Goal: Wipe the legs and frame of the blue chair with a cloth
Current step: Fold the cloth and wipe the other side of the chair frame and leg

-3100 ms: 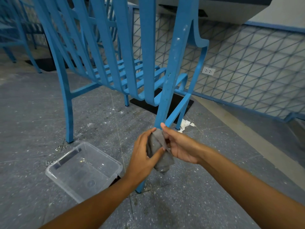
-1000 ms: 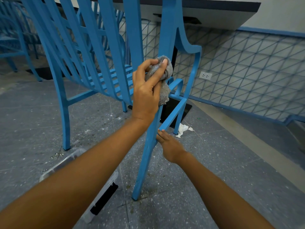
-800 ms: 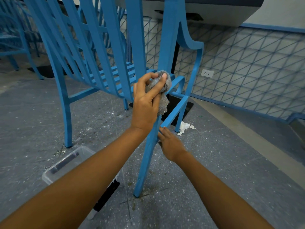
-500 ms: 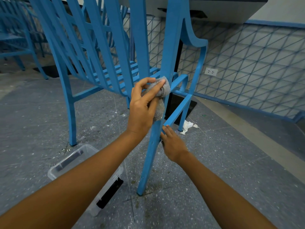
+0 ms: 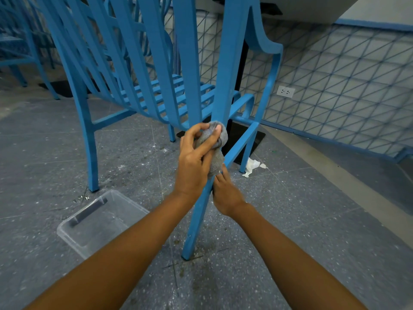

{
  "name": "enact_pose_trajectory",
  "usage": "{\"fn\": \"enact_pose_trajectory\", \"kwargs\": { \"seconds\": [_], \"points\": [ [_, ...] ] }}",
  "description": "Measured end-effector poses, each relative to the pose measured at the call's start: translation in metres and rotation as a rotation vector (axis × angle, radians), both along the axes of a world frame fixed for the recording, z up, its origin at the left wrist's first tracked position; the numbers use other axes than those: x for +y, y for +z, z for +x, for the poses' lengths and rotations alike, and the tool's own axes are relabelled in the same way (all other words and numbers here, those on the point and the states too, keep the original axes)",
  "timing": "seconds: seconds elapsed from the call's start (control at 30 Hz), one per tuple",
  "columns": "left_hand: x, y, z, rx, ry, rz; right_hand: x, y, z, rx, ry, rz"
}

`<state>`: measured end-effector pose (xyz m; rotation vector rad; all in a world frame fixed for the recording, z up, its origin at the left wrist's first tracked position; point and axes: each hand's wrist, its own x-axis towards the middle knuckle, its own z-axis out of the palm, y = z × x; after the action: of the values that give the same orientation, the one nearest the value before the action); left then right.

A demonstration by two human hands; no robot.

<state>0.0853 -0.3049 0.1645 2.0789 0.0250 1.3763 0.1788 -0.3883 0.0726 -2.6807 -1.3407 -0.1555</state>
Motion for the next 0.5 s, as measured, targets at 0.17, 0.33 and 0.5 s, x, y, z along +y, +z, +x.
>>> {"fn": "enact_pose_trajectory", "kwargs": {
  "seconds": [0.17,0.33,0.5],
  "points": [
    [0.002,-0.010,-0.007,0.055,-0.038,-0.052,-0.001,0.001,-0.002,0.054,0.007,0.059],
    [0.005,-0.014,-0.014,-0.002,-0.036,-0.093,-0.001,0.001,0.001,0.053,0.015,0.046],
    [0.000,-0.020,-0.005,0.042,-0.001,-0.014,0.000,-0.002,0.003,0.018,0.009,0.010]
  ]
}}
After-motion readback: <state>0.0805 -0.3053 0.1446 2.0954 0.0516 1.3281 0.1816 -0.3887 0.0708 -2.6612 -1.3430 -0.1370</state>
